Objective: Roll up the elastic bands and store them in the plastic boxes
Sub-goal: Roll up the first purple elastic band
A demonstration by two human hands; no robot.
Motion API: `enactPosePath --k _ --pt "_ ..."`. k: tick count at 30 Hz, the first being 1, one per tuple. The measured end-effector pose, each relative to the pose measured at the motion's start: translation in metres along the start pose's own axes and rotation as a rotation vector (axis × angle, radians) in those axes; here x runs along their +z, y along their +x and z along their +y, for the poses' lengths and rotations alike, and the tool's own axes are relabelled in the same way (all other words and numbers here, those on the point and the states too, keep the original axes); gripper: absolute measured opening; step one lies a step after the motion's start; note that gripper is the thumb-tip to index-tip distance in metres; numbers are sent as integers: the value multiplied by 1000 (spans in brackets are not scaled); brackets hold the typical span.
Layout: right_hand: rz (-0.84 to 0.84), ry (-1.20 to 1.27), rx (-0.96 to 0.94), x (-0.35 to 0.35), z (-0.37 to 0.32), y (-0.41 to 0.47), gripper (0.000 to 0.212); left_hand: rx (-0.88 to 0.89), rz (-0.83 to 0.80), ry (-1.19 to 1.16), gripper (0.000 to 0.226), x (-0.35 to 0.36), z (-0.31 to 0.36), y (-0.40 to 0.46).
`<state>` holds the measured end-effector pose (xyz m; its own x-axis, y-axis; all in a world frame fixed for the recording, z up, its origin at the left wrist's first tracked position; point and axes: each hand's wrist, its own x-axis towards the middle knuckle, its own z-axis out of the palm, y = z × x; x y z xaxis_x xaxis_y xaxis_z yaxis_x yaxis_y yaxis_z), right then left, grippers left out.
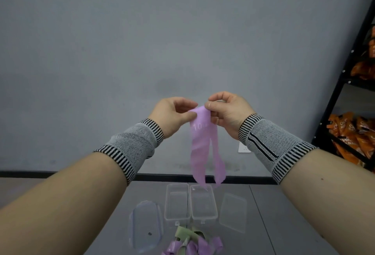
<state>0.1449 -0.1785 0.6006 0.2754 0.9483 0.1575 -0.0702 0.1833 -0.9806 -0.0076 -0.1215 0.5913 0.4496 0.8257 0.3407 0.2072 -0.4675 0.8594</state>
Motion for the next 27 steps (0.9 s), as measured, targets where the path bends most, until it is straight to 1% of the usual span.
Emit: enactPosePath --k 3,5,9,11,12,14,16,18,22,27 --pt "-8 -42 -7 -5 -2 0 17 -6 59 14 8 2 3 2" --pt "-24 -112 -19 -10 -3 -1 13 -8 71 11 4 3 5 3" --pt "-55 -384 -55 -15 -5 -4 9 -6 56 1 12 5 8 5" --pt "-36 -499 -93 -16 -5 -3 13 -13 46 -26 11 6 10 5" --pt "-27 -514 -109 -15 -5 -3 16 -18 37 -46 10 6 10 4" --pt "-17 -465 -119 -13 -7 -2 19 -37 5 -61 12 6 10 3" --pt "-7 -354 -109 -11 -10 -2 20 -76 -44 -28 21 6 9 1" --pt "8 -262 -101 -10 -12 -1 20 -103 -76 10 20 6 8 0" --pt "82 -268 -136 -13 -12 0 20 -115 -93 -3 9 7 7 -3" --pt "186 -227 -159 -16 -11 3 20 -103 -94 -78 7 17 13 -8"
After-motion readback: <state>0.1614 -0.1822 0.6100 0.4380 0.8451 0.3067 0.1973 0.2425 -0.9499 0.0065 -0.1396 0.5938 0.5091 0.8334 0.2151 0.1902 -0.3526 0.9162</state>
